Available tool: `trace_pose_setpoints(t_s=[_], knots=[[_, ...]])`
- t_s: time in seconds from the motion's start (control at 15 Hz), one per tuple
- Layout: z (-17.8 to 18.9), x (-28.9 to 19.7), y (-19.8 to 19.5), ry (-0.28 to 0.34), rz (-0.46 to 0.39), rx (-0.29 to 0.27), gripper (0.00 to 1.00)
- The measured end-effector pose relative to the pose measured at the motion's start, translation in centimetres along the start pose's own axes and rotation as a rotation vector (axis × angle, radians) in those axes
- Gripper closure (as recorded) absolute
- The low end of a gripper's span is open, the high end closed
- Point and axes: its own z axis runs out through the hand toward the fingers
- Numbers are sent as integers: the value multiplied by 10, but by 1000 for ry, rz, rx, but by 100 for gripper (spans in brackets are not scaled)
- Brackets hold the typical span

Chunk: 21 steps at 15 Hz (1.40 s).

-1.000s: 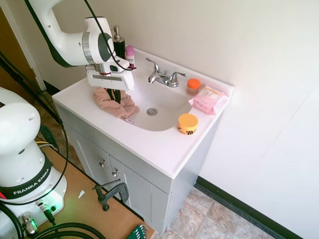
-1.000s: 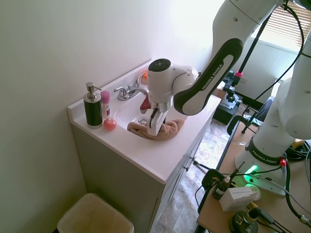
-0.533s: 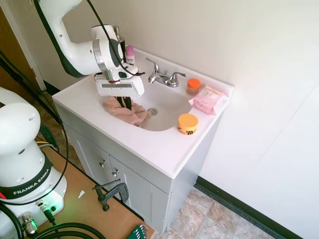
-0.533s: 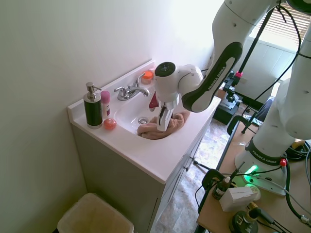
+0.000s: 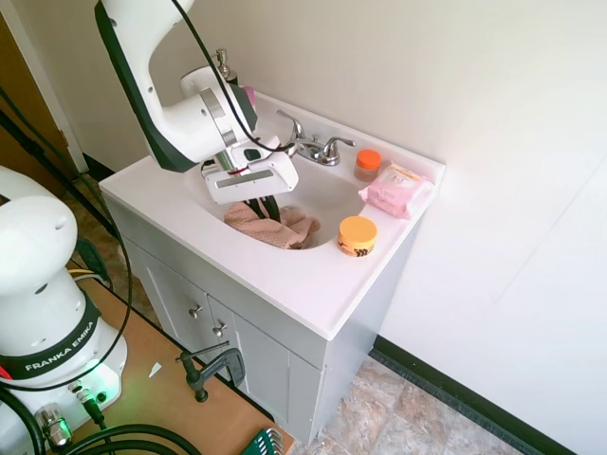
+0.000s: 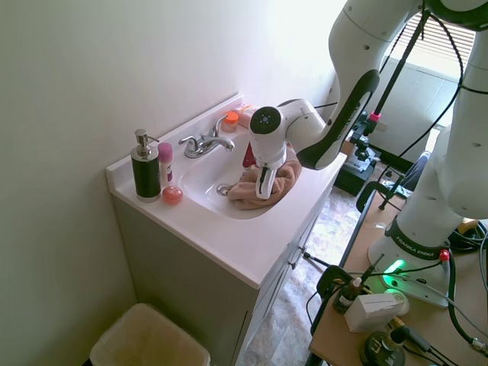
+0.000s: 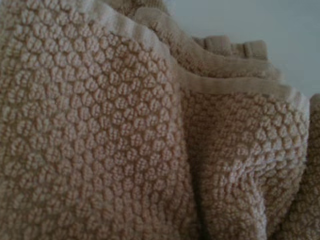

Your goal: Wipe the sink

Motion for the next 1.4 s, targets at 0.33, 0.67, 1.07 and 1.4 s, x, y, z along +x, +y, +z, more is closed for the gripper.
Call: trace_pose_setpoints(t_s=[0.33,0.67,1.07,1.4], knots=[[16,10,-18,102,20,-1,100],[26,27,-32,185,40,-15,100],[-2,-2,-80,200,26,54,100],[-24,-23,-106,157,50,99,100]])
